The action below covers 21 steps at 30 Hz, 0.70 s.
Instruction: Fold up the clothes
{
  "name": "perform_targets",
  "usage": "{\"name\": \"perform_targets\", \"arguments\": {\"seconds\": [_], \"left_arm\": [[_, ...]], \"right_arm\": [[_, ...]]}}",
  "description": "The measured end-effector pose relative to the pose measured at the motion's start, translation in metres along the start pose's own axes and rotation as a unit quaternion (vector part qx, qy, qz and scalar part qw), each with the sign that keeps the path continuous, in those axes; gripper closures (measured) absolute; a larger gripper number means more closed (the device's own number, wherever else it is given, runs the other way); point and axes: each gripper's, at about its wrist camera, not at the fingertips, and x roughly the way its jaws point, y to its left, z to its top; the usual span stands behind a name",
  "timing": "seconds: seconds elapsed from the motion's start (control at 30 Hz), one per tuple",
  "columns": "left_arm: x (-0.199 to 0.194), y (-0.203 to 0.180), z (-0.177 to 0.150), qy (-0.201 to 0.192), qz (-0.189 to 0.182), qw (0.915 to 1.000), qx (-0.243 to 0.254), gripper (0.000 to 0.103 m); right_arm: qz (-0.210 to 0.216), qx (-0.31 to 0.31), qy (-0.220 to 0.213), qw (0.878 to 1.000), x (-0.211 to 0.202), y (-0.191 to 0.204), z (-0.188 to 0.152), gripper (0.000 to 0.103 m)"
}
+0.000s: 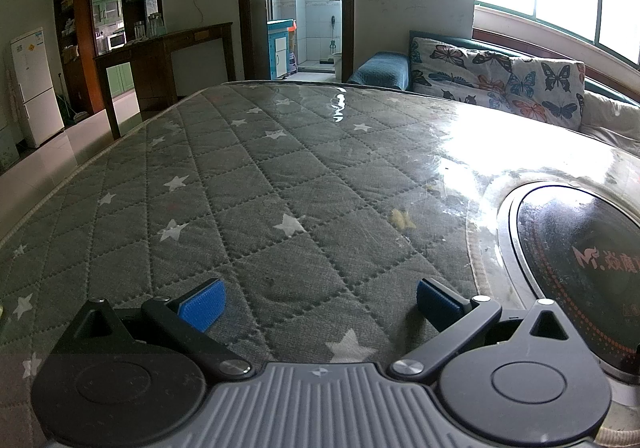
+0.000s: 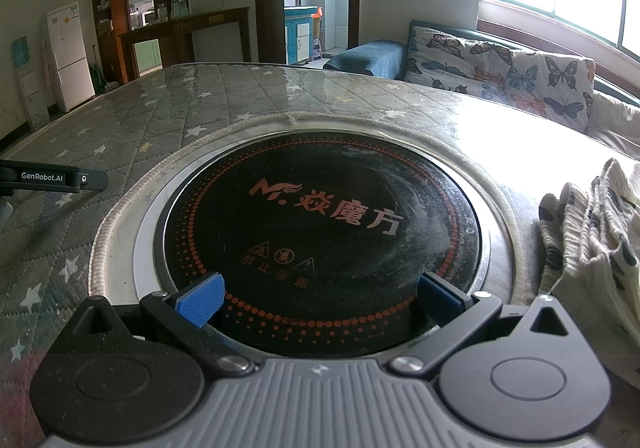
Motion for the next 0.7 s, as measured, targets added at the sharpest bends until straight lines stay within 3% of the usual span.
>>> {"name": "perform_targets", "arguments": {"seconds": [0.7], "left_arm": [[0.0000, 0.0000, 0.0000, 0.000, 0.000, 1.0000, 0.000, 0.000]], "right_arm": [[0.000, 0.001, 0.000, 1.000, -0.0009, -0.0008, 0.0002, 0.000]]}}
